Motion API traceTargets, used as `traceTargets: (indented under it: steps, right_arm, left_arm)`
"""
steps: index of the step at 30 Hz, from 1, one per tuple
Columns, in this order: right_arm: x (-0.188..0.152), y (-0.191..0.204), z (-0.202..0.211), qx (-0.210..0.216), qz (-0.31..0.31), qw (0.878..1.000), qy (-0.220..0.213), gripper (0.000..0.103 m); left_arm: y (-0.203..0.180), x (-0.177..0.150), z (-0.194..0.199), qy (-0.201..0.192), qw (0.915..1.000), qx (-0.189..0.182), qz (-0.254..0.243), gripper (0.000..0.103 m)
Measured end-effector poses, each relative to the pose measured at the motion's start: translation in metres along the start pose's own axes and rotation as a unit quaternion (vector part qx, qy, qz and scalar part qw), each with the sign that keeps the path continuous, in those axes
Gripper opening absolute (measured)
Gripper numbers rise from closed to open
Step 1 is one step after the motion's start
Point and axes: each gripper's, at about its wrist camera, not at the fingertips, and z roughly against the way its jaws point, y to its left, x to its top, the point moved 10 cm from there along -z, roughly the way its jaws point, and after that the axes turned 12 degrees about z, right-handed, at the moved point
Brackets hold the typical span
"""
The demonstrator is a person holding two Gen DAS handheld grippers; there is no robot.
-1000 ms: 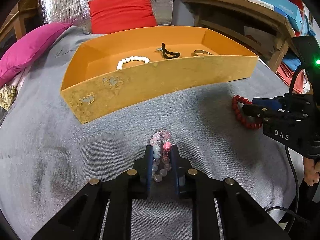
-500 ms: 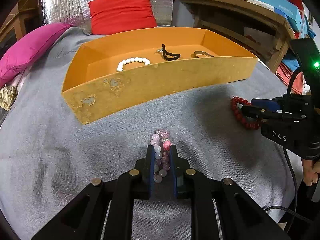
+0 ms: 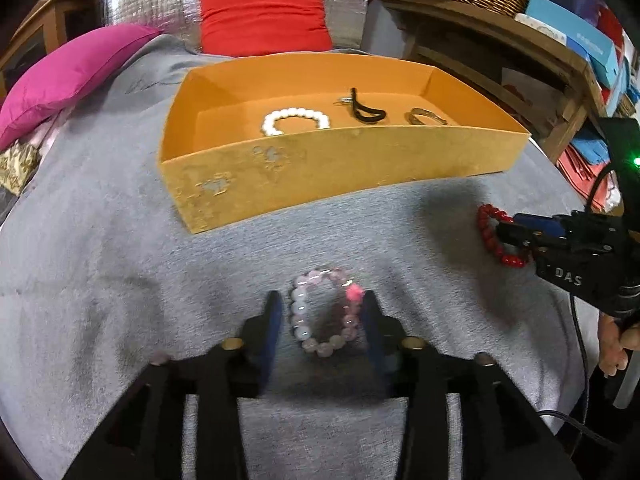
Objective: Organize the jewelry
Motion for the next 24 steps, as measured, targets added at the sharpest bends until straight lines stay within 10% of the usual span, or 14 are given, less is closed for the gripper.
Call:
traceTargets:
  steps: [13,16,21,24]
  right_arm:
    - [-0.01,-0.033,0.003,0.052,-0.065,0.996,-0.009,0.053]
    - [-0.009,-0.03,0.003,0.067,-0.07,0.995,-0.011,0.053]
    - [-0.006,-0.015,0.002,0.062,-0.046,0.997,-0.012,0.049]
    - [-0.005,-0.012,0.001,0.059,-0.038,0.997,-0.016,0.026]
  left_arm:
    - [-0.011,-0.01,-0.002,0.022,0.999,-0.04,0.0,0.055]
    - [-0.016,-0.011,-0.003,0.025,0.9985,-0.048,-0.006,0.039]
    - [-0.02,-0.012,-0.003,0.027,0.9978,-0.06,-0.003,0.02]
    - [-0.02,-0.012,-0.003,0.026,0.9977,-0.063,-0.005,0.016]
